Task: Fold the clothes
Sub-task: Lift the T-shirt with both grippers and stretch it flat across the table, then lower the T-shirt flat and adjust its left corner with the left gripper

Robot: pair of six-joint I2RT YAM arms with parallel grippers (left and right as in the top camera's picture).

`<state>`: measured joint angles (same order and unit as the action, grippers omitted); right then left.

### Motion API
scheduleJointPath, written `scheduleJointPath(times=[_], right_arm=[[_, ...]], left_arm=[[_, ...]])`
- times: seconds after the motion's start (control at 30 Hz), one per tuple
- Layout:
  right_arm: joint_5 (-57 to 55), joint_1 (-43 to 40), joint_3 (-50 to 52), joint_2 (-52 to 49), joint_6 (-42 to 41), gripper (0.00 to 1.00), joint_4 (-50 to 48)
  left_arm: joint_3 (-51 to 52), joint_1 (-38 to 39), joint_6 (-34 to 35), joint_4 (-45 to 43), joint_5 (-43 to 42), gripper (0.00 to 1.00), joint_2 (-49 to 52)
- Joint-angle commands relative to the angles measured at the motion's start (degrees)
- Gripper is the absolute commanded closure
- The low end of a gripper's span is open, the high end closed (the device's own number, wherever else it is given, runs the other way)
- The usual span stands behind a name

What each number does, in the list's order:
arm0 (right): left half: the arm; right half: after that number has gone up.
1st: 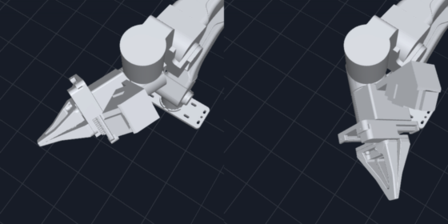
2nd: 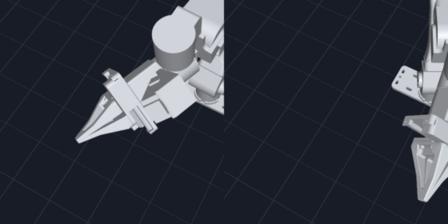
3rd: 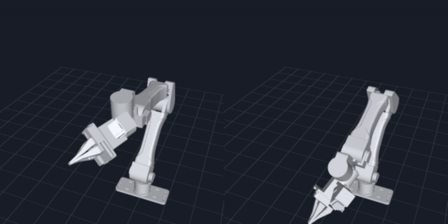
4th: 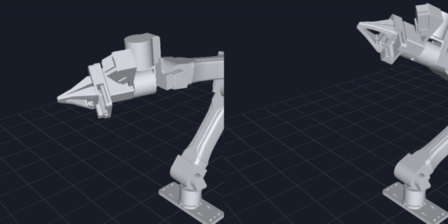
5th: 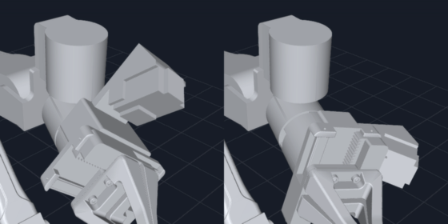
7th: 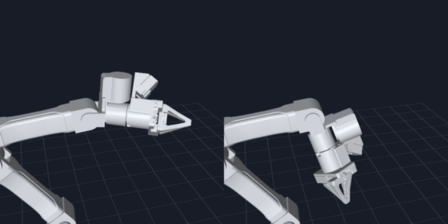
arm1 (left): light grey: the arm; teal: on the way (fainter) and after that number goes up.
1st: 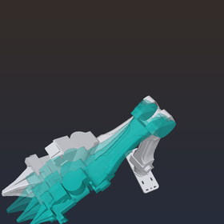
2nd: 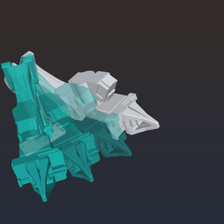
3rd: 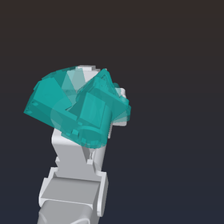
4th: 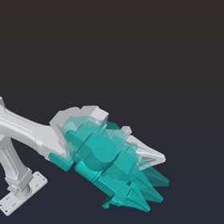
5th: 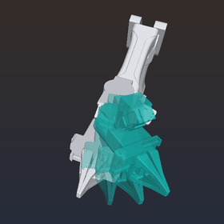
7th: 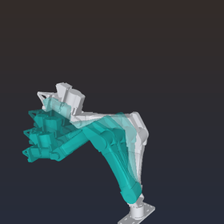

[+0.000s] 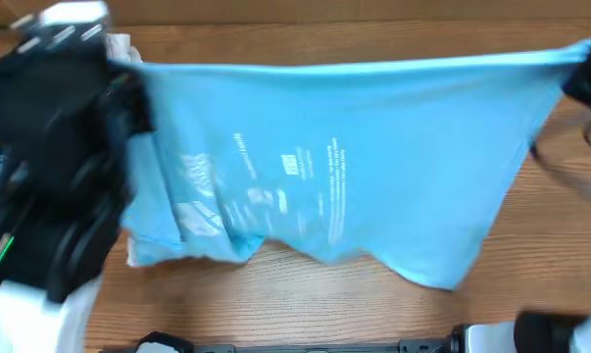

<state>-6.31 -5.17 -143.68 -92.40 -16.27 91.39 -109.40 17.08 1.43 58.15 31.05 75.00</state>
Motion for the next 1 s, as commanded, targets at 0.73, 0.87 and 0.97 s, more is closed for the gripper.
scheduleJointPath(times=[0.73, 0.87, 0.97], right_arm=[[-12.24, -0.70, -11.56, -15.80, 1.38, 0.96, -6.19], [-17.29, -0.72, -1.16, -17.44, 1.22, 0.96, -1.75], [-18.12, -1.22, 8.92, -18.03, 1.25, 0.96, -2.64]], left_arm=[[-39.39, -8.76, -8.15, 5.88, -22.32, 0.96, 27.80], [-36.59, -8.74, -3.48, 23.34, -27.76, 0.96, 32.22], [-32.65, -8.76, -3.08, 31.17, -28.61, 0.96, 37.31]])
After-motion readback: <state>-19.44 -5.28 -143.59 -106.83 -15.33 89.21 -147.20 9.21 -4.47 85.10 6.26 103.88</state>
